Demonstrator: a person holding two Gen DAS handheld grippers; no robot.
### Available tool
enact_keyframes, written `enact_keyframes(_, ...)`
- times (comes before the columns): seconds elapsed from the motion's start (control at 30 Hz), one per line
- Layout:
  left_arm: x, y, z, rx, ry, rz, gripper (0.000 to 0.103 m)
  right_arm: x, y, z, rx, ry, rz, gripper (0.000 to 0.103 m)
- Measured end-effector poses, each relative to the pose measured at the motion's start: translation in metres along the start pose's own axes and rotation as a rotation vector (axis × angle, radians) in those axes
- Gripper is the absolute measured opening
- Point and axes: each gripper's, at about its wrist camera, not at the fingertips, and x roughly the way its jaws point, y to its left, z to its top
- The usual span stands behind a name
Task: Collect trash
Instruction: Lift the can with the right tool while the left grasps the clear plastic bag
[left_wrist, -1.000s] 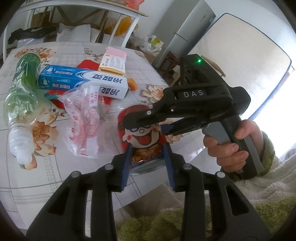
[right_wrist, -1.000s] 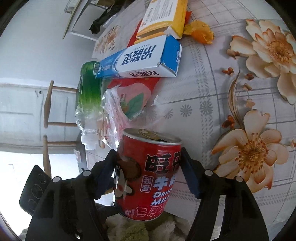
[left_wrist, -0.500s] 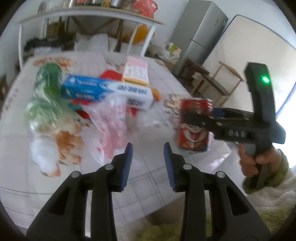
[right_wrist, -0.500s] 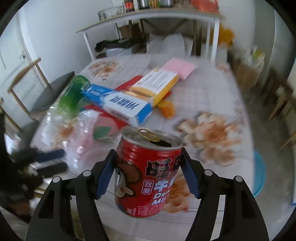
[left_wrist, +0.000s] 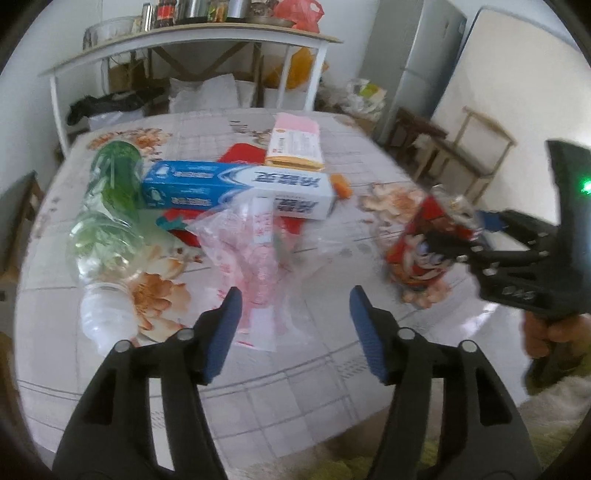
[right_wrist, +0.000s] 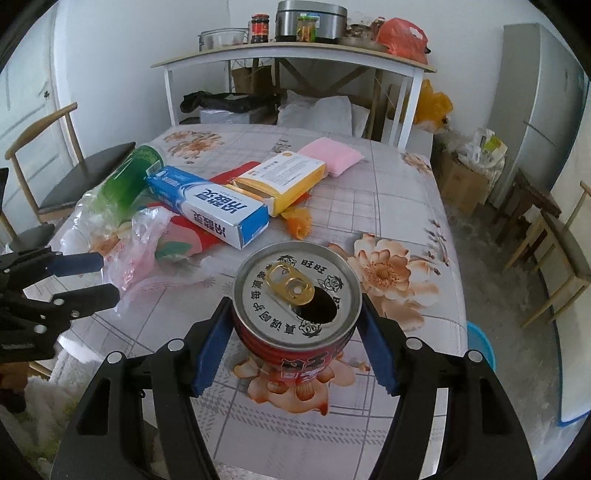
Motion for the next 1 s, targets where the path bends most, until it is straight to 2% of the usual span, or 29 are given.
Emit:
enact_keyframes(0.13, 0.014, -0.011, 0.002, 0.099, 0.013, 0.117, 0.06, 0.002, -0.004, -0.002, 0.031, 0.001, 0.023, 0.065)
enact_keyframes(0.27, 0.029, -0.022, 0.001, 0.184, 0.052, 0.19, 0.059, 0.004, -0.006, -0.003, 0.052, -0.001, 0.038, 0.065)
enact_keyframes(0.3, 0.033, -0.024, 0.0, 0.195, 0.068, 0.199, 0.056, 0.004, -0.007, -0.003, 0.056, -0.002, 0.041, 0.065)
enact_keyframes(0.37, 0.038, -0.026, -0.001, 0.204, 0.092, 0.203, 0.049, 0.004, -0.008, -0.003, 0.061, -0.003, 0.042, 0.065)
enact_keyframes(0.5, 0.038, -0.027, -0.001, 0.21, 0.091, 0.231, 0.035, 0.005, -0.01, -0.003, 0.067, -0.004, 0.046, 0.065)
enact_keyframes(0.6, 0.037, -0.024, 0.0, 0.192, 0.09, 0.234, 0.021, 0.006, -0.011, -0.003, 0.071, 0.0, 0.053, 0.065)
enact_keyframes(0.7, 0.034, -0.023, -0.001, 0.189, 0.084, 0.233, 0.013, 0.006, -0.011, -0.002, 0.073, 0.006, 0.053, 0.066)
enact_keyframes(1.0, 0.021, -0.022, 0.002, 0.169, 0.043, 0.223, 0.006, 0.008, -0.016, 0.002, 0.111, 0.014, 0.071, 0.068)
